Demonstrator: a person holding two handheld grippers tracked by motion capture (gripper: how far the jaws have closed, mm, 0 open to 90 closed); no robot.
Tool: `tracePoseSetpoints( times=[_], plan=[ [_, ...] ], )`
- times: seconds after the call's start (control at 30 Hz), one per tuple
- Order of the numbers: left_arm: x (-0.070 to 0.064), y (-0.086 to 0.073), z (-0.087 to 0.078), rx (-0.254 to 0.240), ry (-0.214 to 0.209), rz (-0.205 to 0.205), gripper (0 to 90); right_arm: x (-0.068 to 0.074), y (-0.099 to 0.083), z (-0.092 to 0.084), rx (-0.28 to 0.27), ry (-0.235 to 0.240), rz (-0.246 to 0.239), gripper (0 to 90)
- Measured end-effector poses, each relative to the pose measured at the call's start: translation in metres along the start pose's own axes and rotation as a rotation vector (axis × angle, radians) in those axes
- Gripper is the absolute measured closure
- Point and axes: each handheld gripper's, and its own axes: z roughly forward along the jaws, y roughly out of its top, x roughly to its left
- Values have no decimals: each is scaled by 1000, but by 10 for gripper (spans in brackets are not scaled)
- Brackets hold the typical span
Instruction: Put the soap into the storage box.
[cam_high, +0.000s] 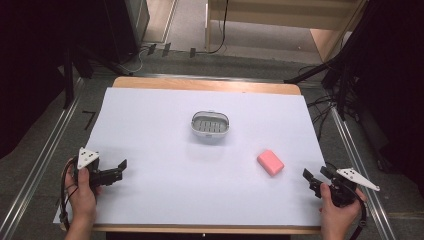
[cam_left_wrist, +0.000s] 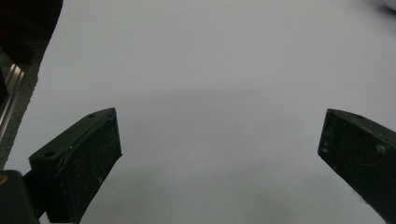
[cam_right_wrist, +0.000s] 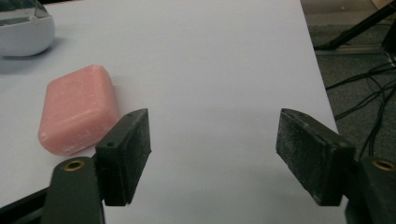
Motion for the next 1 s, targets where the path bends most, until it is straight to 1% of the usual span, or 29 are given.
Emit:
tracePoseSetpoints(
  times=[0.03, 0.07, 0.1, 0.13, 0.17, 0.2, 0.23, 0.27, 0.3, 0.33, 0.4, 0.43, 0.47, 0.53, 0.6, 0.67, 0.73, 0.77, 0.83, 0.87, 0.9, 0.93, 0.97, 1.0],
  plan=[
    [0, 0, 0, 1, 0, 1, 0, 1, 0, 1, -2, 5, -9, 298],
    [0, 0, 0, 1, 0, 1, 0, 2, 2, 1, 2, 19, -29, 312],
    [0, 0, 0, -1, -1, 3, 0, 3, 4, 3, 20, 27, -46, 321],
    [0, 0, 0, -1, -1, 3, 0, 3, 4, 3, 20, 27, -46, 321],
    [0, 0, -1, -2, -1, 2, 0, 6, 8, 5, 66, 42, -77, 340],
    [0, 0, -1, -3, -4, 1, 0, 8, 10, 6, 75, 37, -95, 339],
    [0, 0, -1, -3, -4, 1, 0, 12, 13, 6, 97, 6, -127, 339],
    [0, 0, -1, -3, -4, 1, 0, 12, 13, 6, 97, 6, -127, 339],
    [0, 0, -1, -3, 0, 2, 0, 19, 19, 5, 148, -21, -168, 328],
    [0, 0, -1, -3, 0, 2, 0, 21, 20, 5, 163, -20, -176, 323],
    [0, 0, 0, -3, 1, 1, 0, 25, 25, 4, 203, -2, -187, 312],
    [0, 0, -1, -3, 0, 1, 0, 26, 28, 5, 236, 9, -194, 255],
    [0, 0, -1, -2, -1, 1, 0, 27, 30, 6, 279, 0, -207, 187],
    [0, 0, -1, -2, -2, 1, 0, 28, 34, 8, 327, -30, -219, 196],
    [0, 0, -1, -3, -4, 1, 0, 29, 38, 12, 400, -33, -211, 185],
    [0, 0, -1, -3, -5, -2, 0, 30, 40, 17, 469, -20, -225, 172],
    [0, 0, -1, -1, -2, -1, 0, 35, 42, 24, 552, -7, -254, 172],
    [0, 0, -1, -1, -3, -1, 0, 37, 43, 27, 596, 0, -278, 170],
    [0, 0, -1, -2, -2, -2, 0, 43, 45, 32, 647, -1, -305, 152],
    [0, 0, -1, -2, -2, -2, 0, 45, 46, 34, 667, 0, -325, 147],
    [0, 0, -1, -2, -3, -2, 0, 48, 47, 36, 678, -6, -332, 146],
    [0, 0, -1, -2, -3, -2, 0, 50, 49, 38, 696, -10, -349, 140],
    [0, 0, -1, -2, -3, -2, 0, 53, 51, 40, 726, -16, -368, 136],
    [0, 0, -1, -2, -3, -2, 0, 55, 51, 42, 736, -21, -380, 137]
  ],
)
